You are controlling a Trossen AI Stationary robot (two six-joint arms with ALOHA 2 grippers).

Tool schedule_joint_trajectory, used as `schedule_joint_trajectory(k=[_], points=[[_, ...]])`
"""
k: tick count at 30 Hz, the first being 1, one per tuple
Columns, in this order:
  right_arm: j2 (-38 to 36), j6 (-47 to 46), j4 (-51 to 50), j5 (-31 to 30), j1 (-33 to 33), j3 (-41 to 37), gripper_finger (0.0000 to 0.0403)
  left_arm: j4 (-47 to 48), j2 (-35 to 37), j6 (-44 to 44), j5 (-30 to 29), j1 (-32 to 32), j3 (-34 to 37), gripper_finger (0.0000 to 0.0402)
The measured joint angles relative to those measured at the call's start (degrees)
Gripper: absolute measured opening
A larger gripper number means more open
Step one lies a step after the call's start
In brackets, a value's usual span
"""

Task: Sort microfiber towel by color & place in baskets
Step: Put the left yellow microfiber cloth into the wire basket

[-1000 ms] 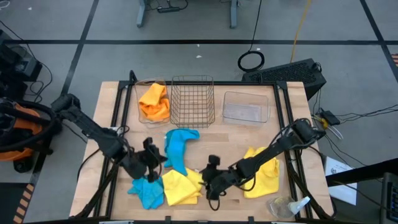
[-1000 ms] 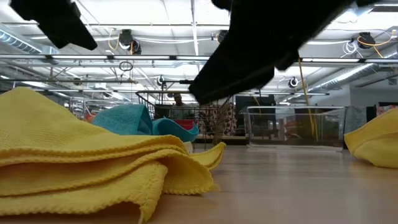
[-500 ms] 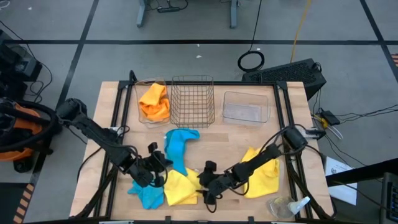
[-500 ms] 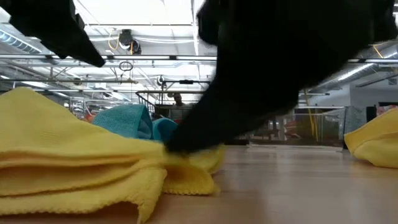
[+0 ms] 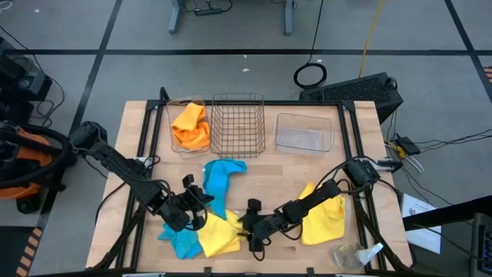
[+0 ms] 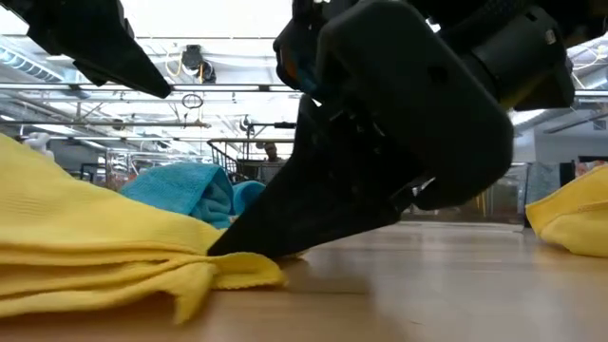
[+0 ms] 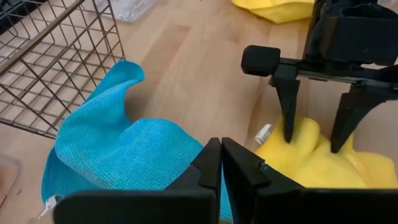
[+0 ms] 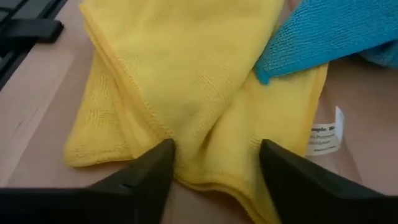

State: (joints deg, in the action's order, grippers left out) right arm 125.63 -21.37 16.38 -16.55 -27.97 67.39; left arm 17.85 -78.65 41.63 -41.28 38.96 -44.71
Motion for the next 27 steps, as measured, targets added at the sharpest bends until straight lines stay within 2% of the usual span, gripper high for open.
schedule_joint_trajectory(k=[13, 20, 27], points=[[-6.25, 2.74, -11.84, 1.43, -0.02, -0.42, 0.0014, -1.32, 0.00, 0.00, -1.25, 0.01, 0.00, 0.0020], [-14.09, 6.89, -20.89, 0.43, 0.08, -0.55, 0.0014, -5.36, 0.00, -1.00, -1.62, 0.00, -0.02, 0.0020], [-22.82, 8.22, -29.51, -3.37, 0.25, -0.45, 0.0005, -20.18, -3.31, -14.35, -3.36, -0.15, -0.07, 0.0020]])
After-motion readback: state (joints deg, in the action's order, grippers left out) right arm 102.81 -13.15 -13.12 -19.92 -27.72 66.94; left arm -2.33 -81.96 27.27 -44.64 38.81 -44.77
